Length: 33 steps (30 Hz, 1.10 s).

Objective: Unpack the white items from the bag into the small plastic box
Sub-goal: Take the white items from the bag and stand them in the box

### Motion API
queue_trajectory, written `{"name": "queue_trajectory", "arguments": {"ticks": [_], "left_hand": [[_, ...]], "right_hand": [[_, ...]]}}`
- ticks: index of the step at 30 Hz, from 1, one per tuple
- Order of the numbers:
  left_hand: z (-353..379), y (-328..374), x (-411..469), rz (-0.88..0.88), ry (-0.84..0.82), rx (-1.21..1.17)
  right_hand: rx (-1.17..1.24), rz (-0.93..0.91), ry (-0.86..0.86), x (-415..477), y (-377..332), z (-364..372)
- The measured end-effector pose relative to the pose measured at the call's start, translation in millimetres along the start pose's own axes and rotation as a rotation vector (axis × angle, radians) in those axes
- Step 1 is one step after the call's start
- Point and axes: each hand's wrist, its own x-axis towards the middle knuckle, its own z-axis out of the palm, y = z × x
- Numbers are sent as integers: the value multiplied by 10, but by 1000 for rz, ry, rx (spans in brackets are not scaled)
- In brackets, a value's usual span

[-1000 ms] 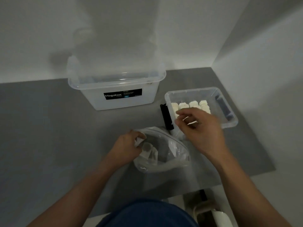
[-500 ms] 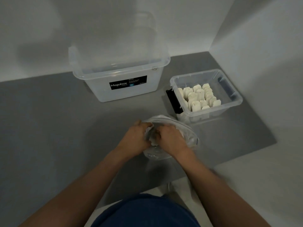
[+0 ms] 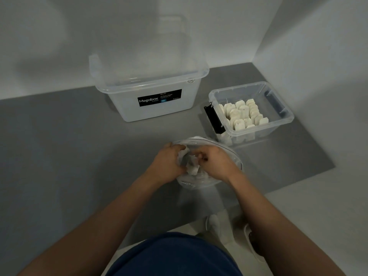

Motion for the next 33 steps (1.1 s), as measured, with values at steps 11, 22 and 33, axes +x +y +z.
{"name": "queue_trajectory", "arguments": {"ticks": [11, 22, 33], "left_hand": [[-86, -8, 60, -69, 43, -111], [-110, 41, 34, 80, 68, 76], [-198, 152, 19, 96, -3, -18]], "right_hand": [[946, 242, 157, -155, -148, -235], [-51, -70, 199, -183, -119, -159], [324, 7, 162, -239, -104, -216]]}}
